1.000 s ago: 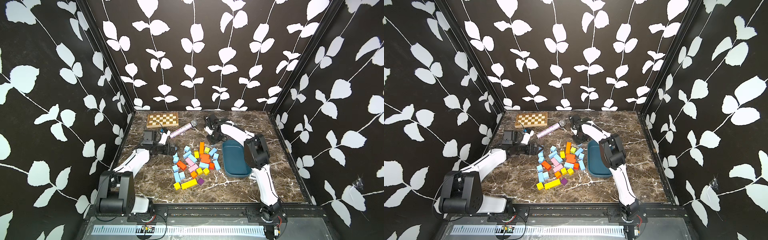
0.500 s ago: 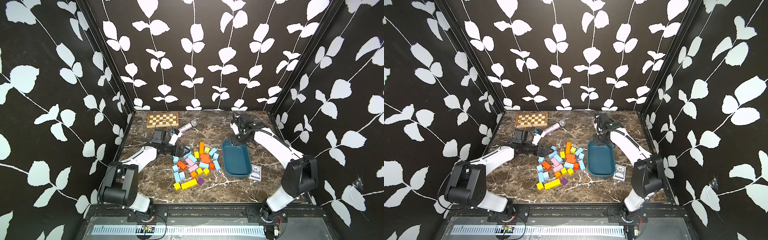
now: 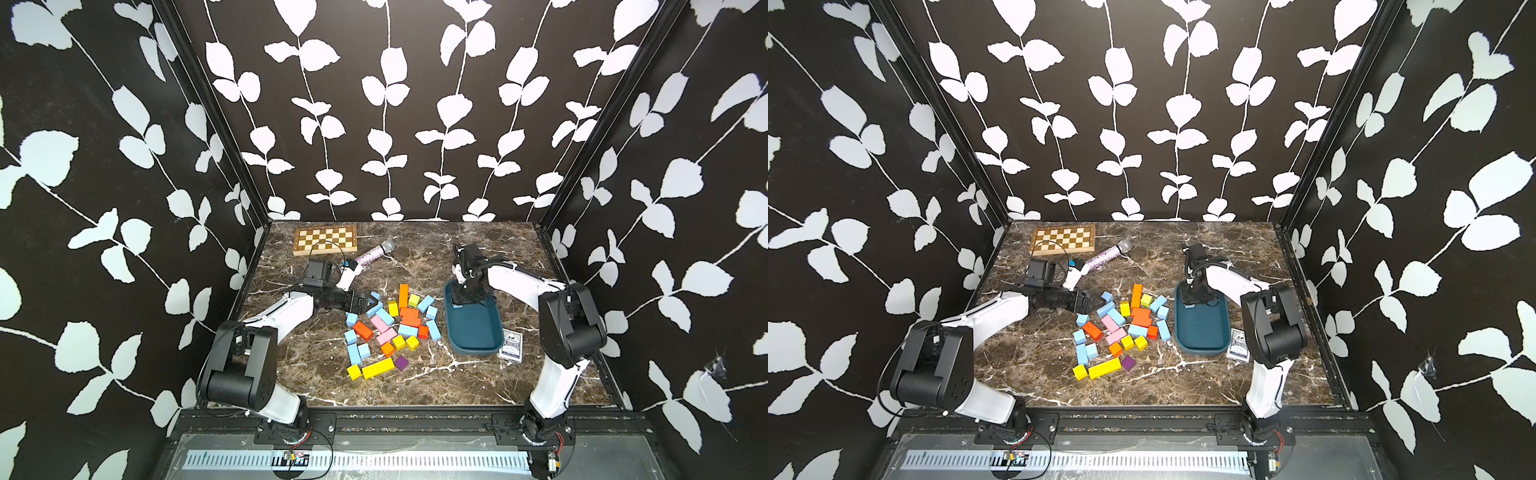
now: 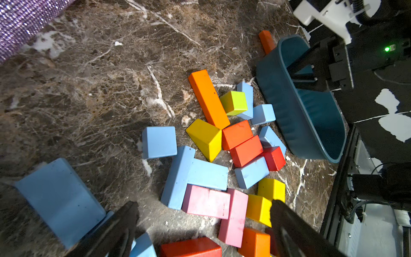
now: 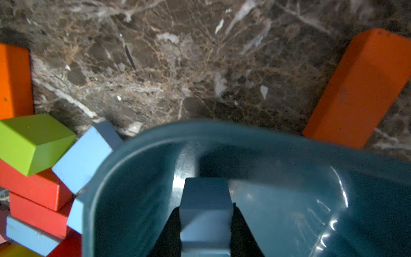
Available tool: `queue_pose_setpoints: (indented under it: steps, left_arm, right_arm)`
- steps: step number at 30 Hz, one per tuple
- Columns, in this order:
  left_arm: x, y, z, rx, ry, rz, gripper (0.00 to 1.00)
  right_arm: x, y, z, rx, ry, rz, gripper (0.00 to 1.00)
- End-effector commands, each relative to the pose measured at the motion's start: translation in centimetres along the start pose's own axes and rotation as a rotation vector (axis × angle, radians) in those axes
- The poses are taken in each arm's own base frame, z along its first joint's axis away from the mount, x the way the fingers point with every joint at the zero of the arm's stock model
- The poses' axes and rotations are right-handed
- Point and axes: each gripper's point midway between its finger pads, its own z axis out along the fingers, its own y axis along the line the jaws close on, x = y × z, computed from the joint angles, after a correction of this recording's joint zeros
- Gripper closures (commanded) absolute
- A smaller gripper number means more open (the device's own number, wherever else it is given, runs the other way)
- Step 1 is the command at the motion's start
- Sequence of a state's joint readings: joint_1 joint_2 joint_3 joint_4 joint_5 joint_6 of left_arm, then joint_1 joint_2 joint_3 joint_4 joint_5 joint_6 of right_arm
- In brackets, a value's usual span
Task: Pick out the blue building blocks
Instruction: Place the building block in the storage box, then pick up the building block from the center of the board.
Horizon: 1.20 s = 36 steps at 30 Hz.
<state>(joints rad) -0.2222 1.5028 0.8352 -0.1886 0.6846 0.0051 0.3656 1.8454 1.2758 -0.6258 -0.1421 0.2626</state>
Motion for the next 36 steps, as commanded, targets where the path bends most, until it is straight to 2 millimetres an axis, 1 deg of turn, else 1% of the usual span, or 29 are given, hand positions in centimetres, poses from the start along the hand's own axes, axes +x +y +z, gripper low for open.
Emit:
queue_pose_setpoints:
  steps: [1,5,7,8,12,16,21,24,25,27,28,29,32,34,36]
  left_arm:
    - [-0.6,-0.3,-0.8,-0.019,-0.015,0.054,0.06]
    - [-0.5,-0.3,-0.8,-0.02,-0.015,0.06,0.06]
    - [-0.5,-0.3,-0.8,-0.02,-0.015,0.059,0.06]
    - [-0.6,-0.3,-0.8,-0.02,-0.015,0.062,0.06]
    - [-0.4,-0.3,-0.8,-0.022,-0.012,0.065,0.06]
    - [-0.4,-0.3,-0.9,-0.024,-0.014,0.068,0.06]
    - [-0.4,-0.2,-0.9,-0.034,-0.012,0.069,0.05]
    - [-0.6,0.5,-1.1,-0.075,-0.018,0.04,0.04]
    - [-0.6,0.5,-1.1,-0.077,-0.015,0.04,0.04]
    - [-0.7,1.6,-1.4,-0.144,-0.012,0.035,0.04]
    - [-0.9,1.9,-1.6,-0.164,-0.014,0.03,0.04]
    - [-1.0,2.4,-1.9,-0.186,-0.017,0.023,0.04]
    - [-1.4,4.3,-3.3,-0.276,-0.04,-0.017,0.03]
    - [-1.4,5.8,-4.4,-0.343,-0.054,-0.037,0.03]
    - [-1.3,7.1,-5.6,-0.397,-0.072,-0.054,0.02]
  right_arm:
    - [-0.8,0.5,0.3,-0.028,-0.036,0.029,0.72]
    - [-0.9,0.6,0.8,-0.033,-0.036,0.04,0.7]
    - [-0.9,0.6,0.9,-0.033,-0.034,0.041,0.64]
    - [-0.9,0.5,0.9,-0.032,-0.032,0.042,0.63]
    - [-0.9,0.6,0.4,-0.036,-0.043,0.045,0.62]
    - [-0.9,0.9,-1.1,-0.044,-0.06,0.043,0.61]
    - [-0.8,0.9,-4.3,-0.036,-0.106,0.053,0.59]
    - [-0.4,1.3,-6.1,-0.029,-0.118,0.043,0.59]
    - [-0.4,1.6,-6.7,-0.02,-0.126,0.032,0.59]
    - [-0.5,2.6,-7.8,0.0,-0.141,-0.001,0.59]
    - [-0.4,3.3,-7.9,0.003,-0.141,-0.017,0.59]
    - [-1.2,4.4,-8.8,-0.001,-0.165,-0.04,0.59]
    - [-2.0,6.8,-9.1,0.029,-0.171,-0.102,0.59]
    - [-2.5,8.2,-8.8,0.039,-0.161,-0.137,0.59]
    - [-2.8,9.6,-7.9,0.053,-0.136,-0.177,0.59]
